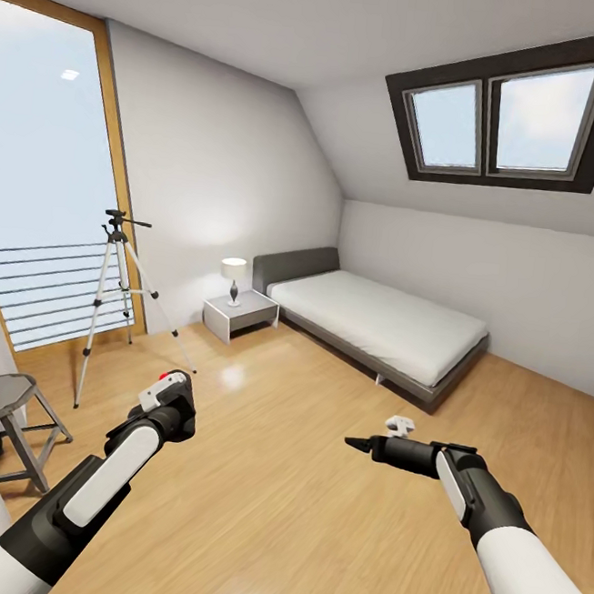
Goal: Attach the digital camera to the camera tripod in the bedroom.
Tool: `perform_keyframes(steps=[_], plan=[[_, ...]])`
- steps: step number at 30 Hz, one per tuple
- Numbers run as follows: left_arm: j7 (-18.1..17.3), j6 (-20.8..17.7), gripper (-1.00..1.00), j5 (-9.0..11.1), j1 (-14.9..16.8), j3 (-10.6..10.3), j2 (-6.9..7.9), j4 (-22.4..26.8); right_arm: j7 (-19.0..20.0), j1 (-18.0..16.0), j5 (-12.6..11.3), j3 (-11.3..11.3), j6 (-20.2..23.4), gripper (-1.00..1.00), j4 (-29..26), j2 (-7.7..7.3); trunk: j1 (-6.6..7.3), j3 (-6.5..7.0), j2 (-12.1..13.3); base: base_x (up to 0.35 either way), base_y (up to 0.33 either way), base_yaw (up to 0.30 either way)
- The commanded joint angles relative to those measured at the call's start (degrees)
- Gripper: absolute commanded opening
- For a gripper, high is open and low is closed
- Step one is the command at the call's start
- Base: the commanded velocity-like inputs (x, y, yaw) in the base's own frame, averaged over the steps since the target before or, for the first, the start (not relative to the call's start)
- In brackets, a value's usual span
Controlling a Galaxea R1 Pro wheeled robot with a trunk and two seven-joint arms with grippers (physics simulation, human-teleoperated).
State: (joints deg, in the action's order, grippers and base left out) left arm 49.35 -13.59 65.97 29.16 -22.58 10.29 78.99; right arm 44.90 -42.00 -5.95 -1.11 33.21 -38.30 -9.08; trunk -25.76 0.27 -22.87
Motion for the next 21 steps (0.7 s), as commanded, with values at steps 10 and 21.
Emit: perform_keyframes(steps=[10,21], plan=[[1.3,-0.4,-1.0,-3.4,0.0,-0.1,-0.14,-11.3,-3.2,0.3,1.7,0.1,0.0,1.0,15.4,-1.05,-0.02,-0.03,-0.1,0.0,0.0,0.0],[0.7,0.4,-1.0,-9.3,-4.9,-1.0,-2.58,-38.1,-10.3,1.1,7.7,0.4,-13.9,1.0,37.7,-3.88,-0.02,-0.03,-0.1,0.0,0.0,0.0]])
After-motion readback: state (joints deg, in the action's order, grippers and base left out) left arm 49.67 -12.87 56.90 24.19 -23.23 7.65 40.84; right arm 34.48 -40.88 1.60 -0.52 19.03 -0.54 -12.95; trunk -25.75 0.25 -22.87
